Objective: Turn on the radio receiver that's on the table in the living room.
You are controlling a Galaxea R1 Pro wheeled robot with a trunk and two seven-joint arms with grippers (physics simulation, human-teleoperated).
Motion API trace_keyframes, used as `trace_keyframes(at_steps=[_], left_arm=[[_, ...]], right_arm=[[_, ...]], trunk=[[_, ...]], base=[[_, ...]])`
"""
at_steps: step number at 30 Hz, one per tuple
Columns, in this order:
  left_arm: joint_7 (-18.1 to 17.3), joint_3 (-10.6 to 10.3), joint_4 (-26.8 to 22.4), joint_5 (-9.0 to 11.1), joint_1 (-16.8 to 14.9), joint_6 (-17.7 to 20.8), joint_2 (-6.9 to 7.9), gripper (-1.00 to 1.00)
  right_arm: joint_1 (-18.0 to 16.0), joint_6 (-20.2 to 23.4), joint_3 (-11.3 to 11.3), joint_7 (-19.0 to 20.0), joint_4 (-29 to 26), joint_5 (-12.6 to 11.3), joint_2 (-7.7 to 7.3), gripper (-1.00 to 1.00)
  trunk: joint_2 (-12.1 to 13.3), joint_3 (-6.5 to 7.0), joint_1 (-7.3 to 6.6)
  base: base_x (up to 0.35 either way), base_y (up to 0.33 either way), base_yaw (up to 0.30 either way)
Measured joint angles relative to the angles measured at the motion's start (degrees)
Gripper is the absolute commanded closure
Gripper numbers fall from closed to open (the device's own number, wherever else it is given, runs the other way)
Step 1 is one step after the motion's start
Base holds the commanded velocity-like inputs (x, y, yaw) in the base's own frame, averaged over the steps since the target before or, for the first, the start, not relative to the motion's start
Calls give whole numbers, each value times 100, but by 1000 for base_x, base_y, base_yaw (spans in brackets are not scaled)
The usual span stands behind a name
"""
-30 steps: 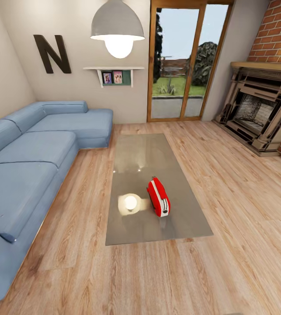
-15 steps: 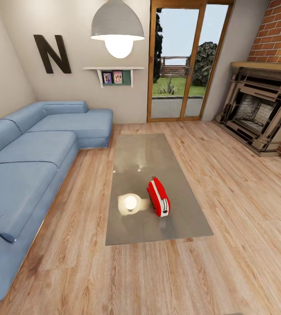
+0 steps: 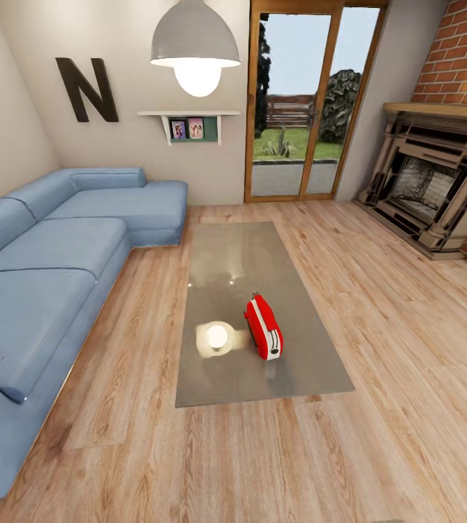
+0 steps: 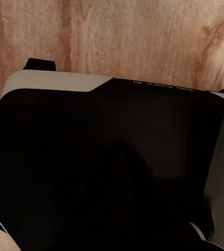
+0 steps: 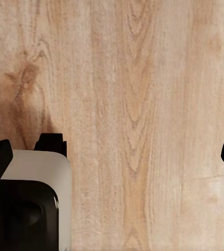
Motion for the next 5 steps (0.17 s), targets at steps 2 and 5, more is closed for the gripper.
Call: trace_keyframes(at_steps=[2,5], left_arm=[[0,0,1,0,0,0,0,100],[0,0,0,0,0,0,0,100]], right_arm=[[0,1,0,-3,0,0,0,-100],[0,0,0,-4,0,0,0,-100]], trunk=[[0,0,0],[0,0,0]], base=[[0,0,0],[0,0,0]])
